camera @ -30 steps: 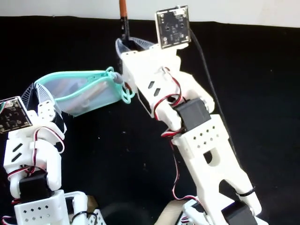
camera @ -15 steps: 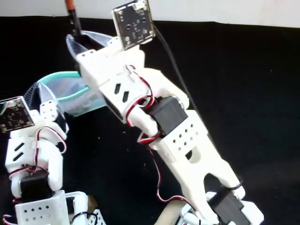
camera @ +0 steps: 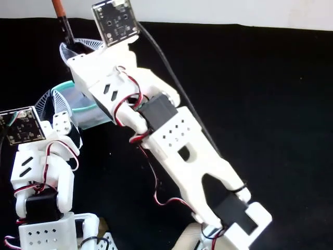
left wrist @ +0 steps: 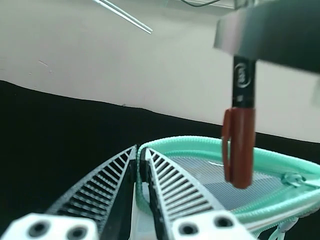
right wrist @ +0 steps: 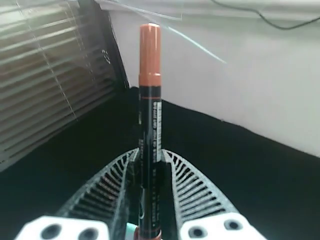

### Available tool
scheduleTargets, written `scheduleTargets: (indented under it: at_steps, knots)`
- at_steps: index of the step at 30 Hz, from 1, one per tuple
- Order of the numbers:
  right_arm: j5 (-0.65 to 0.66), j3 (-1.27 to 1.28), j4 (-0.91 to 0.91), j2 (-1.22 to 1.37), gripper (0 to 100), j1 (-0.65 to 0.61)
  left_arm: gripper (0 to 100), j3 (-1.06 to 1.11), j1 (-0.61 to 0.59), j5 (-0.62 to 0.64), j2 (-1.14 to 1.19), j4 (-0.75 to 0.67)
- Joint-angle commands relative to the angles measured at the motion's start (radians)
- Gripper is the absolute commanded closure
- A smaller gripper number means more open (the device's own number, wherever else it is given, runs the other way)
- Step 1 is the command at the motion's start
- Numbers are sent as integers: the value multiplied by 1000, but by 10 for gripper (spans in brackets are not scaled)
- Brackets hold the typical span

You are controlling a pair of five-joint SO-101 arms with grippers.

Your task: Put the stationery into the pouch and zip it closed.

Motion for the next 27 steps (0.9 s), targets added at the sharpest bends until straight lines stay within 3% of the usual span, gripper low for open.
scheduleTargets:
  at_steps: [1, 27]
  knots:
    - [-9, -27, -62, 22, 991, 35, 993, 88, 18, 12, 87, 8]
    - [-6, 194, -180, 62, 991, 30, 993, 82, 18, 12, 77, 5]
